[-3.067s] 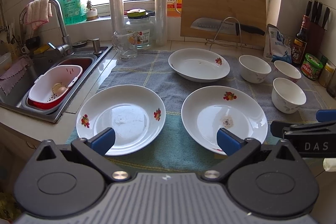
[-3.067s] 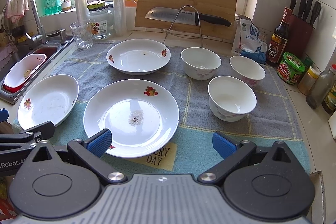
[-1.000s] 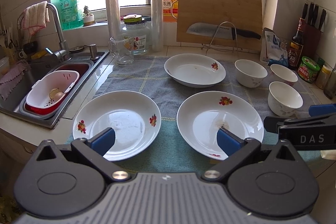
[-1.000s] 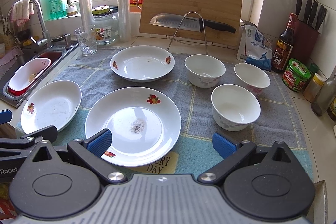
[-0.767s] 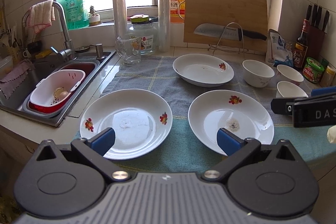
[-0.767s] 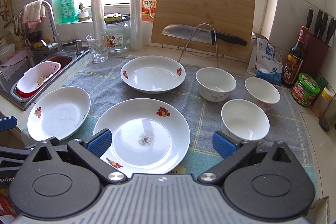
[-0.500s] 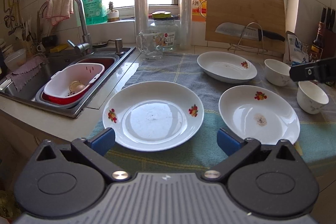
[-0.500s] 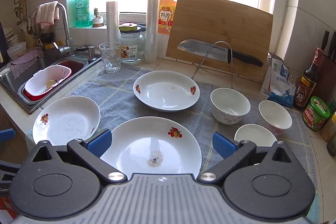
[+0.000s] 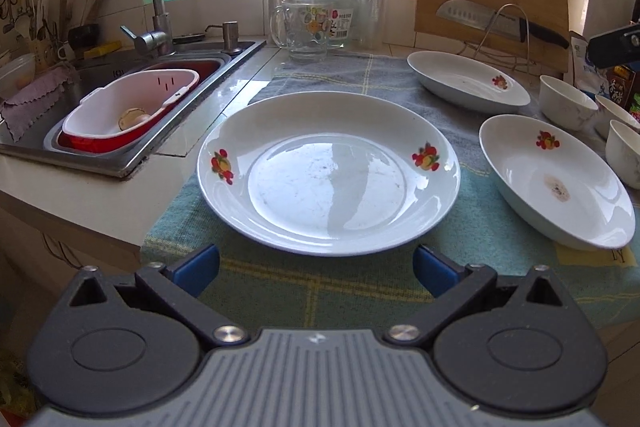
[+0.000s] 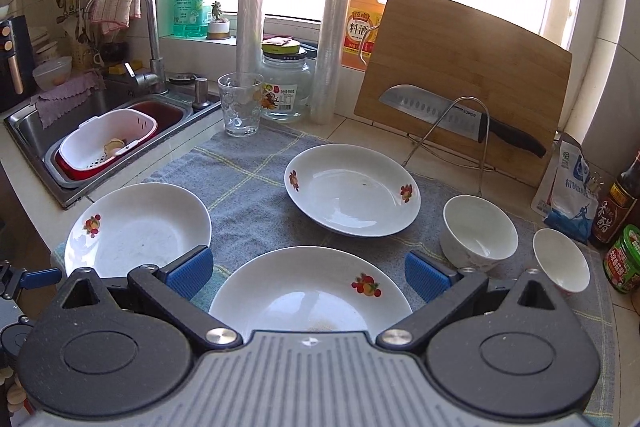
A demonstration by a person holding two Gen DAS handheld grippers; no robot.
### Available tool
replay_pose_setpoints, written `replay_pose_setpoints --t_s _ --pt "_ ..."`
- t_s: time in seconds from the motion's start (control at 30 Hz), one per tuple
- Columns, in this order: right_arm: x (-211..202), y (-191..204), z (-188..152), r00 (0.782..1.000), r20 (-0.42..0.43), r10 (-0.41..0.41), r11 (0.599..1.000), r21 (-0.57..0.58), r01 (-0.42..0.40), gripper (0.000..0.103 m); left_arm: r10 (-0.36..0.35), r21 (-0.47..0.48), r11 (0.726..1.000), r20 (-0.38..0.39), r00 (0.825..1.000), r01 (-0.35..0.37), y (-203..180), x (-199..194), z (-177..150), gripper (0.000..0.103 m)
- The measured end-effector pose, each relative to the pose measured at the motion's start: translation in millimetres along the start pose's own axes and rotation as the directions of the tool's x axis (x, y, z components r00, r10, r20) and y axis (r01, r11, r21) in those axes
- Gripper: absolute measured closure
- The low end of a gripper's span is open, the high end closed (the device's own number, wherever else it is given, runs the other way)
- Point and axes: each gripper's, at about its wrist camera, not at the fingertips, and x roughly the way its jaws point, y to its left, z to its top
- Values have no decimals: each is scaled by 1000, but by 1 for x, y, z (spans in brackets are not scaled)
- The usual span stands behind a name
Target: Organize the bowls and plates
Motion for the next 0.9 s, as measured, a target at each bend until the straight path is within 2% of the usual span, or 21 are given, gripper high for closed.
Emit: replay_pose_setpoints --t_s 0.27,0.37,0.57,0.73,0.83,0.9 --pt "30 12 14 996 -15 88 996 -32 -89 0 -17 78 997 -12 1000 18 4 17 1 1" --pt "47 17 21 991 -38 129 991 -42 -131 0 -51 68 996 -18 999 52 7 20 4 1" --pt "87 33 33 970 -102 220 971 -69 -227 0 -87 95 992 -7 996 87 8 25 4 0" --pt "128 50 41 939 -190 287 946 -96 -309 0 -95 111 989 -10 995 96 7 27 7 0" --pt "154 59 42 911 -253 326 928 -97 -359 0 -97 114 989 2 995 96 7 27 5 0" --pt "172 65 41 885 -307 350 915 -89 -393 0 -98 114 989 1 995 97 8 27 6 0"
